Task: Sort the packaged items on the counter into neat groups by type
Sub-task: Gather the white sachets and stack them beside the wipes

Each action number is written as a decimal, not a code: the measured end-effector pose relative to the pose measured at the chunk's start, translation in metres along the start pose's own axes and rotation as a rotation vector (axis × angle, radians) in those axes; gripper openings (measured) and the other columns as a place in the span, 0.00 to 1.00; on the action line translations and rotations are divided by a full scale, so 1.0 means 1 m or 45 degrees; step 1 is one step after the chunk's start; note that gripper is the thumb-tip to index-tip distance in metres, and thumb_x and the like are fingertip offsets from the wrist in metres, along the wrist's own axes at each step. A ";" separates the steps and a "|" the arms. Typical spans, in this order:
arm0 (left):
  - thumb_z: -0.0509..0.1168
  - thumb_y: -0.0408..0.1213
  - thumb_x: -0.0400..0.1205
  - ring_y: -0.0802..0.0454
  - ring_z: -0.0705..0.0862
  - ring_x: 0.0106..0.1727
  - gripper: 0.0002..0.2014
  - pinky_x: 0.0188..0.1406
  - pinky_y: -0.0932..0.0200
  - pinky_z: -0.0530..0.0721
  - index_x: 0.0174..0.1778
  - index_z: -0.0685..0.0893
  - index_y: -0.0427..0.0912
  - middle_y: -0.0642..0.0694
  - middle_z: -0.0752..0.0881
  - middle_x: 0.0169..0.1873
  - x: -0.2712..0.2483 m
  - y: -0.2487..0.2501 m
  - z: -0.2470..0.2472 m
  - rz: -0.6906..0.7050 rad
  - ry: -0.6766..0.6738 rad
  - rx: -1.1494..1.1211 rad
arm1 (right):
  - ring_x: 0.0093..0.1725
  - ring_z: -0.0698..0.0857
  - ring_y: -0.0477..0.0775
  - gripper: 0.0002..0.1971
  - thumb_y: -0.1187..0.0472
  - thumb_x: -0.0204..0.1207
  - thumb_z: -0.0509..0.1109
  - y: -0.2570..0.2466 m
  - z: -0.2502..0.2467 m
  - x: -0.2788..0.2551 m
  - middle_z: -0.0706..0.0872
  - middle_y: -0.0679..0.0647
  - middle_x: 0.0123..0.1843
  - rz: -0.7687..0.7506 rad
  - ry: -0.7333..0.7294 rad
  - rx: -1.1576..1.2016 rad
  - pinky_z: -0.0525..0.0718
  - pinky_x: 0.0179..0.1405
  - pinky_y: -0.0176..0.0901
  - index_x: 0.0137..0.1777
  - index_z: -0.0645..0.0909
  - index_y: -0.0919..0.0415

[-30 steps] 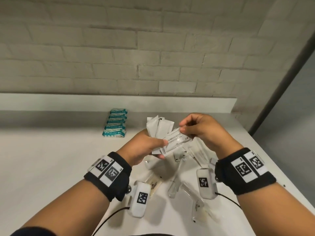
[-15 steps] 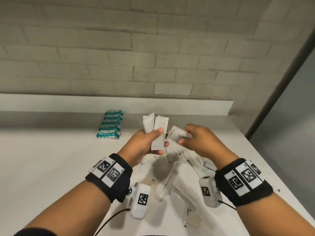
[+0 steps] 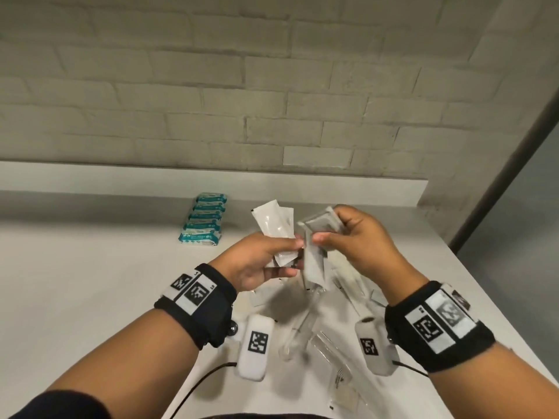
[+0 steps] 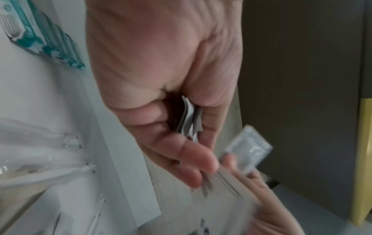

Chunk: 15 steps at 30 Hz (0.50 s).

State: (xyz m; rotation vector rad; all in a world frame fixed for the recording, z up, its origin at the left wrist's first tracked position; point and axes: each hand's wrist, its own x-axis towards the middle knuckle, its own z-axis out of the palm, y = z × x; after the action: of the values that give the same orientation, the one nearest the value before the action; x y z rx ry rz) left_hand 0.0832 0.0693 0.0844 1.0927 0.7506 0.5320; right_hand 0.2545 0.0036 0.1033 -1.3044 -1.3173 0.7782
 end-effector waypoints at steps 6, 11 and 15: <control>0.66 0.28 0.81 0.49 0.90 0.44 0.06 0.43 0.59 0.89 0.50 0.87 0.38 0.41 0.90 0.41 0.012 -0.015 0.001 0.030 -0.046 0.073 | 0.40 0.87 0.53 0.11 0.71 0.72 0.75 0.039 0.021 0.011 0.90 0.56 0.44 0.293 0.049 -0.016 0.86 0.48 0.51 0.52 0.82 0.59; 0.66 0.24 0.79 0.47 0.86 0.43 0.09 0.45 0.57 0.88 0.54 0.81 0.35 0.37 0.85 0.45 0.023 -0.030 -0.003 0.136 0.061 0.073 | 0.45 0.89 0.56 0.11 0.63 0.80 0.69 0.045 0.030 0.010 0.90 0.54 0.51 0.536 0.039 0.392 0.88 0.41 0.51 0.62 0.77 0.59; 0.68 0.25 0.79 0.48 0.87 0.41 0.08 0.49 0.52 0.89 0.53 0.81 0.36 0.37 0.86 0.43 0.028 -0.026 -0.003 0.215 0.178 -0.023 | 0.58 0.88 0.65 0.22 0.80 0.74 0.66 0.053 0.021 0.011 0.87 0.64 0.61 0.519 0.064 0.458 0.87 0.54 0.60 0.66 0.73 0.65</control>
State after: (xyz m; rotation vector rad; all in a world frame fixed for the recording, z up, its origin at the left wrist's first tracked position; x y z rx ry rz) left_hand 0.0998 0.0811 0.0523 1.1161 0.7770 0.7633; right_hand 0.2495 0.0287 0.0513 -1.2994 -0.8274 1.1951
